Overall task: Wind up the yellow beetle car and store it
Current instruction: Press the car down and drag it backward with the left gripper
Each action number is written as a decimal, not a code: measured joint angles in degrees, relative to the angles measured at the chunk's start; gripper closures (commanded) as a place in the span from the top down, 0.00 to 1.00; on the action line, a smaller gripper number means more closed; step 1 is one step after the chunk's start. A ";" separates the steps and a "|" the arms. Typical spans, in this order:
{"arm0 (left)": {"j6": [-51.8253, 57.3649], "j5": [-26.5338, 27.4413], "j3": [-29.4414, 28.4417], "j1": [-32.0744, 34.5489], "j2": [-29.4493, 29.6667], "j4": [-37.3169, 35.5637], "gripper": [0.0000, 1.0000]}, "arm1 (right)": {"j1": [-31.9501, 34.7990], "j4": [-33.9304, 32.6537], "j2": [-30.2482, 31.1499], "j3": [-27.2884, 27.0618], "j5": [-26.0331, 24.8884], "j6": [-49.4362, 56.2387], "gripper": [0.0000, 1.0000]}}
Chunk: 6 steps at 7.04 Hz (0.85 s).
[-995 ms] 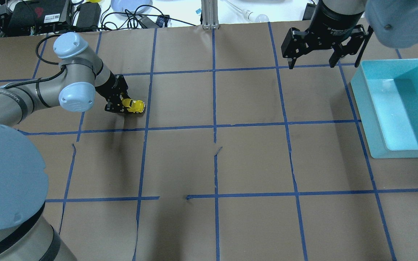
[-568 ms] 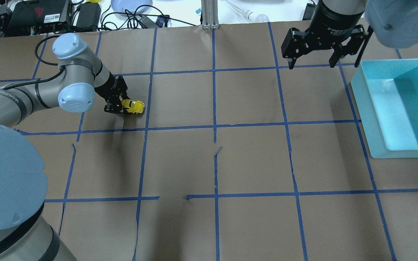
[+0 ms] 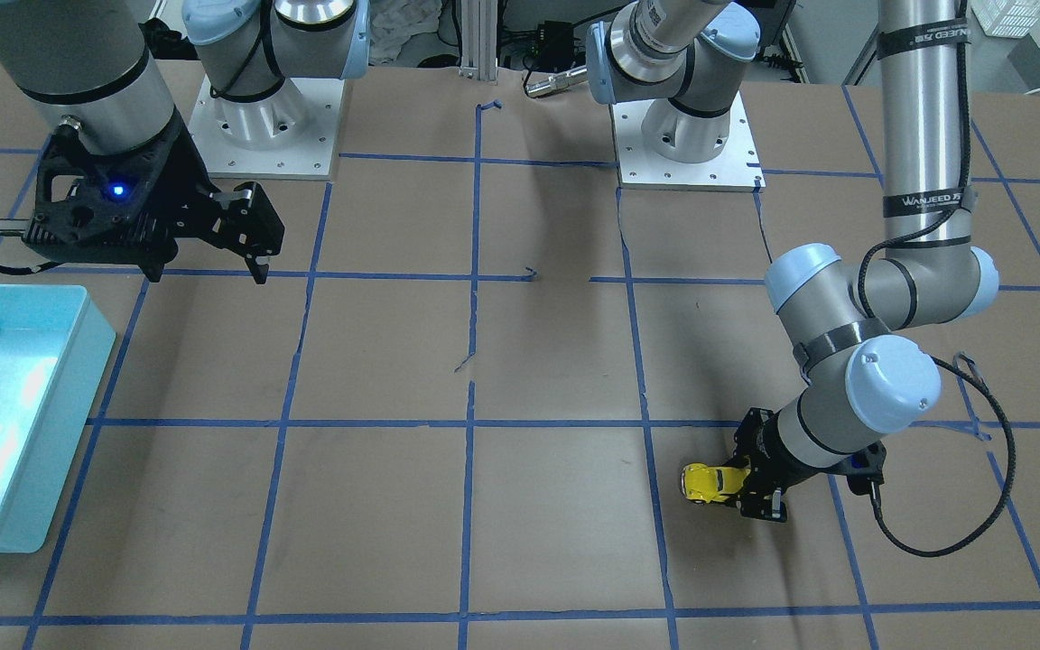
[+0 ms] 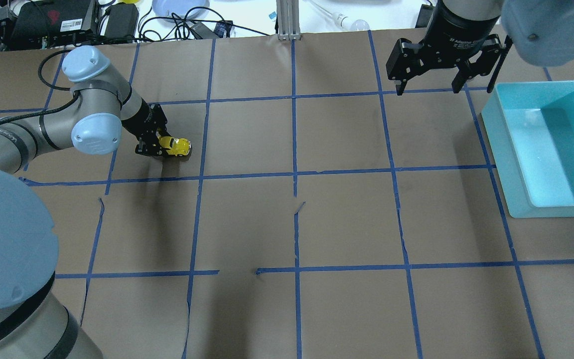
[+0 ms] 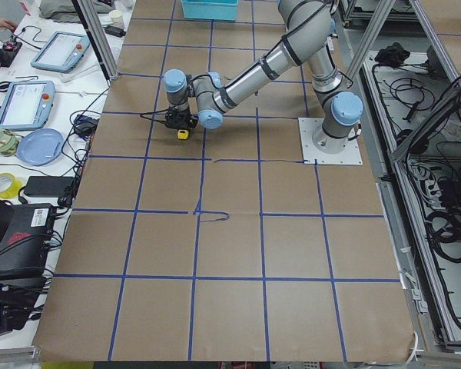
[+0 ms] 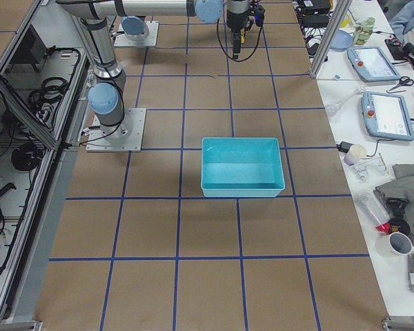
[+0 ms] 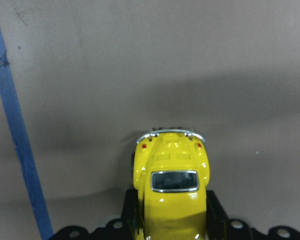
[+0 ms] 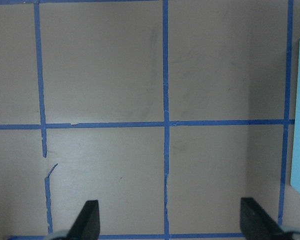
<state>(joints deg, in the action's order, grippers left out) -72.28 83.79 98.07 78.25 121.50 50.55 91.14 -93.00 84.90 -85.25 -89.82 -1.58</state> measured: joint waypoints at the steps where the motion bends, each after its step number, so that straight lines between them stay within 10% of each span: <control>1: 0.13 0.06 -0.03 -0.42 -0.03 -0.02 0.00 | 0.00 -0.02 0.00 0.00 0.00 0.00 1.00; 6: 0.29 0.35 -0.12 -1.14 0.06 0.00 0.00 | 0.00 -0.05 0.00 0.00 0.00 -0.02 1.00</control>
<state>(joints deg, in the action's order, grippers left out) -71.99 84.14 97.95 77.12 121.56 50.55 91.14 -93.05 84.90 -85.25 -89.83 -1.60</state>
